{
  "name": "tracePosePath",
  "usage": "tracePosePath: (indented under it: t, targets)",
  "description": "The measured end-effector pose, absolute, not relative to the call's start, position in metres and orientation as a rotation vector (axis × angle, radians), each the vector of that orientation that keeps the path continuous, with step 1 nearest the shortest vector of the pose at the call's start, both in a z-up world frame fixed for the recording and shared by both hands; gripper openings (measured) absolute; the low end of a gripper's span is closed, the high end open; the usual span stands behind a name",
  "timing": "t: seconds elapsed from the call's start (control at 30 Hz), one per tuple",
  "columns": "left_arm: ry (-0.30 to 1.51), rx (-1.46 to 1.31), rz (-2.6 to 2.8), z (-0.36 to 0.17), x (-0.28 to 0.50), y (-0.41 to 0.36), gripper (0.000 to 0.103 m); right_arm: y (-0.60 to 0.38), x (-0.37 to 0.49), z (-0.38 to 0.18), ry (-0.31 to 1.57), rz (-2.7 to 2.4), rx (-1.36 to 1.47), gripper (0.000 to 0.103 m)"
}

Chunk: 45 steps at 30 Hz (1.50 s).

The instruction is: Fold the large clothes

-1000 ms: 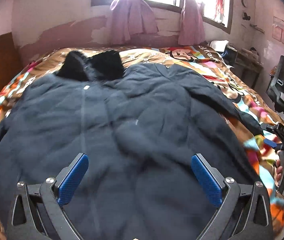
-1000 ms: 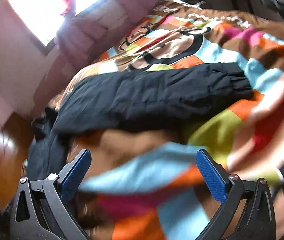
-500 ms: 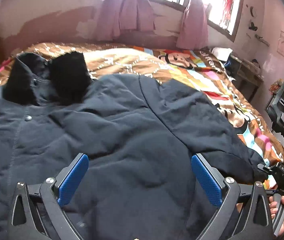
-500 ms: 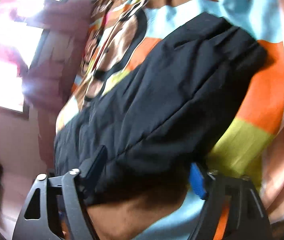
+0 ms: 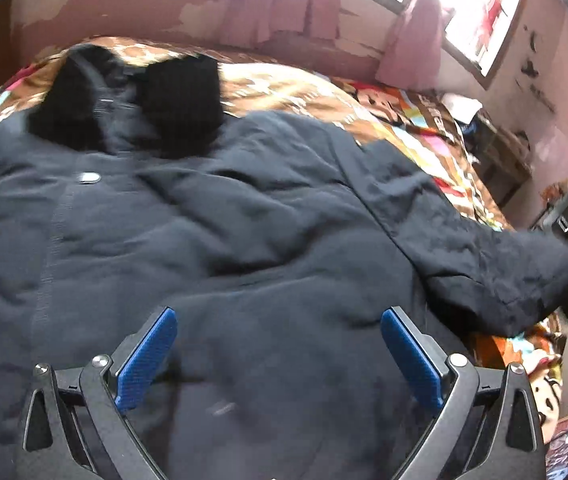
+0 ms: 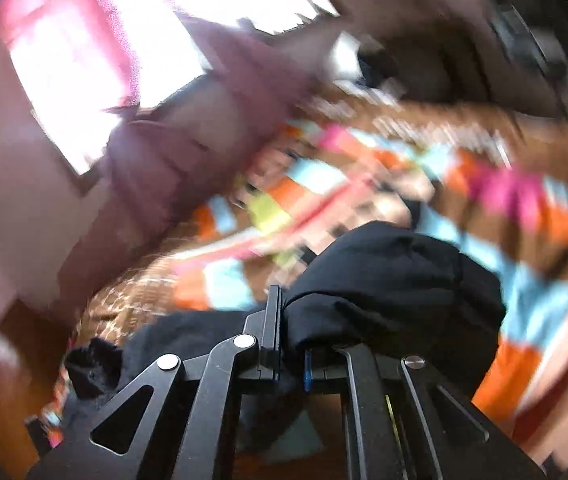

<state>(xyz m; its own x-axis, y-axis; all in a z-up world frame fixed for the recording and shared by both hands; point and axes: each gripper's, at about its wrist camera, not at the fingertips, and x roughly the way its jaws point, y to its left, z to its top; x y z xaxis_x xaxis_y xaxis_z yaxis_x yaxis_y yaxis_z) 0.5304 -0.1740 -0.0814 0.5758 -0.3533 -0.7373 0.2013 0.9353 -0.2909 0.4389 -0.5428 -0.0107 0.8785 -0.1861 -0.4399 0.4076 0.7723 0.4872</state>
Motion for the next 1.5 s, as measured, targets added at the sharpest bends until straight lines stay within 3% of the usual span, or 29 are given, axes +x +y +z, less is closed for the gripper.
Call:
tracePosePath:
  t: [0.13, 0.27, 0.4, 0.57, 0.7, 0.77, 0.83, 0.87, 0.9, 1.17, 1.23, 1.27, 1.33, 1.4, 1.43, 1.5]
  targets:
    - [0.894, -0.172, -0.281, -0.055, 0.502, -0.112, 0.102, -0.45, 0.456, 0.062, 0.307, -0.229, 0.262, 0.008]
    - [0.868, -0.211, -0.223, -0.031, 0.468, -0.036, 0.102, -0.343, 0.476, 0.094, 0.316, -0.058, -0.008, 0.008]
    - [0.846, -0.273, -0.178, -0.018, 0.432, 0.038, 0.102, -0.244, 0.488, 0.088, 0.383, 0.168, -0.134, 0.008]
    - [0.8, -0.291, -0.169, -0.019, 0.398, 0.096, 0.102, -0.153, 0.497, 0.037, 0.535, 0.316, -0.25, 0.009]
    - [0.806, -0.315, -0.154, -0.032, 0.391, 0.115, 0.102, -0.124, 0.482, -0.021, 0.696, 0.464, -0.236, 0.026]
    - [0.815, -0.325, -0.142, -0.041, 0.395, 0.117, 0.102, -0.122, 0.47, -0.036, 0.733, 0.526, -0.191, 0.028]
    - [0.8, -0.323, -0.135, -0.047, 0.397, 0.116, 0.102, -0.131, 0.456, -0.035, 0.72, 0.578, -0.155, 0.04]
    - [0.798, -0.321, -0.133, -0.049, 0.397, 0.115, 0.102, -0.136, 0.453, -0.032, 0.71, 0.593, -0.138, 0.054]
    - [0.799, -0.32, -0.137, -0.05, 0.399, 0.113, 0.102, -0.146, 0.444, -0.025, 0.689, 0.607, -0.114, 0.06]
    - [0.889, -0.456, -0.273, -0.08, 0.427, 0.075, 0.102, -0.217, 0.415, -0.005, 0.673, 0.547, -0.112, 0.064]
    - [0.918, -0.511, -0.288, -0.088, 0.438, 0.066, 0.095, -0.235, 0.419, -0.006, 0.677, 0.498, -0.097, 0.064]
    - [0.928, -0.512, -0.277, -0.09, 0.443, 0.061, 0.086, -0.242, 0.423, -0.006, 0.682, 0.474, -0.089, 0.064]
    - [0.944, -0.496, -0.257, -0.09, 0.451, 0.05, 0.062, -0.258, 0.425, -0.009, 0.693, 0.403, -0.074, 0.064]
    - [0.965, -0.432, -0.175, -0.089, 0.456, 0.04, 0.025, -0.271, 0.431, -0.012, 0.709, 0.342, -0.054, 0.064]
    - [0.968, -0.405, -0.15, -0.087, 0.458, 0.039, 0.012, -0.276, 0.434, -0.012, 0.716, 0.332, -0.042, 0.064]
    - [0.952, -0.365, -0.129, -0.08, 0.457, 0.037, 0.006, -0.285, 0.441, -0.009, 0.705, 0.293, -0.026, 0.064]
